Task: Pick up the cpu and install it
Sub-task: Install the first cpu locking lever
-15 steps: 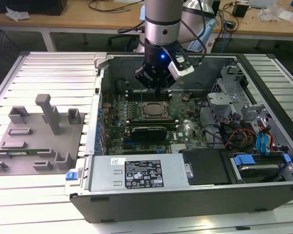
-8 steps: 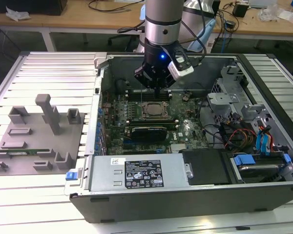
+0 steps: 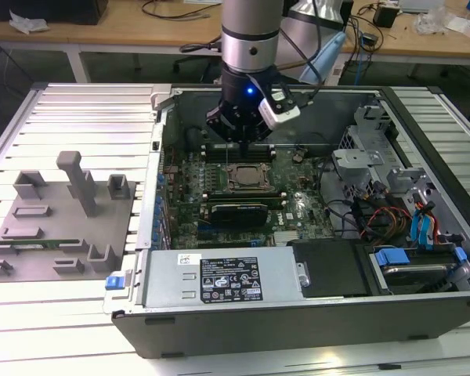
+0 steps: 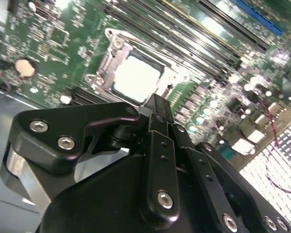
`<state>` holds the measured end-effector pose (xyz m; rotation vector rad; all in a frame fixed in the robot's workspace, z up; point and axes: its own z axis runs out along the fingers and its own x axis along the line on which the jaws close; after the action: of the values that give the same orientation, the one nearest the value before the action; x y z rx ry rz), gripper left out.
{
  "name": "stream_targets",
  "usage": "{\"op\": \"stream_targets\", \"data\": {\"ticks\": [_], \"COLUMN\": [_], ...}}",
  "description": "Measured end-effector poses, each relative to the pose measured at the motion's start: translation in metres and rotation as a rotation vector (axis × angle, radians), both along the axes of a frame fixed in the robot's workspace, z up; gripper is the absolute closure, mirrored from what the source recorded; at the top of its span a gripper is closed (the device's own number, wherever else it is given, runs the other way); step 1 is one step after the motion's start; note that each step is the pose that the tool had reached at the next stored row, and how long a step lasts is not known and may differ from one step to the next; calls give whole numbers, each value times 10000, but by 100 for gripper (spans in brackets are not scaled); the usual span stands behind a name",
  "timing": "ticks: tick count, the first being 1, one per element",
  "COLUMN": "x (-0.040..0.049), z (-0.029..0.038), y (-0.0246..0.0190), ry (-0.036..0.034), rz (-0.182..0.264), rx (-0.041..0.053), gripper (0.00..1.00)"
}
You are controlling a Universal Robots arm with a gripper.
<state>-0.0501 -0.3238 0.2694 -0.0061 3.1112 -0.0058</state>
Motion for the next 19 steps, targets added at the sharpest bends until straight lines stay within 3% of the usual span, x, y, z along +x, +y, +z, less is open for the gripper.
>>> {"op": "stream_targets", "data": {"ticks": [5,7,8,10,11,14,15,16,17,19], "x": [-196,-284,-324,-355,-355,-355,-355,-355,-355,-355], "z": [0,0,-1,-1,-1,0,0,-1,-1,-4], "y": [0,0,0,0,0,0,-2,-6,-9,-12], "ry": [-1,-1,-18,-51,-51,-50,-49,-51,-50,-50], "rz": [1,0,-1,1,1,-1,0,-1,-2,-3], "rx": [49,166,428,1170,1243,1266,1428,1837,2131,2433], "gripper": [89,89,89,89,89,89,89,89,89,89]}}
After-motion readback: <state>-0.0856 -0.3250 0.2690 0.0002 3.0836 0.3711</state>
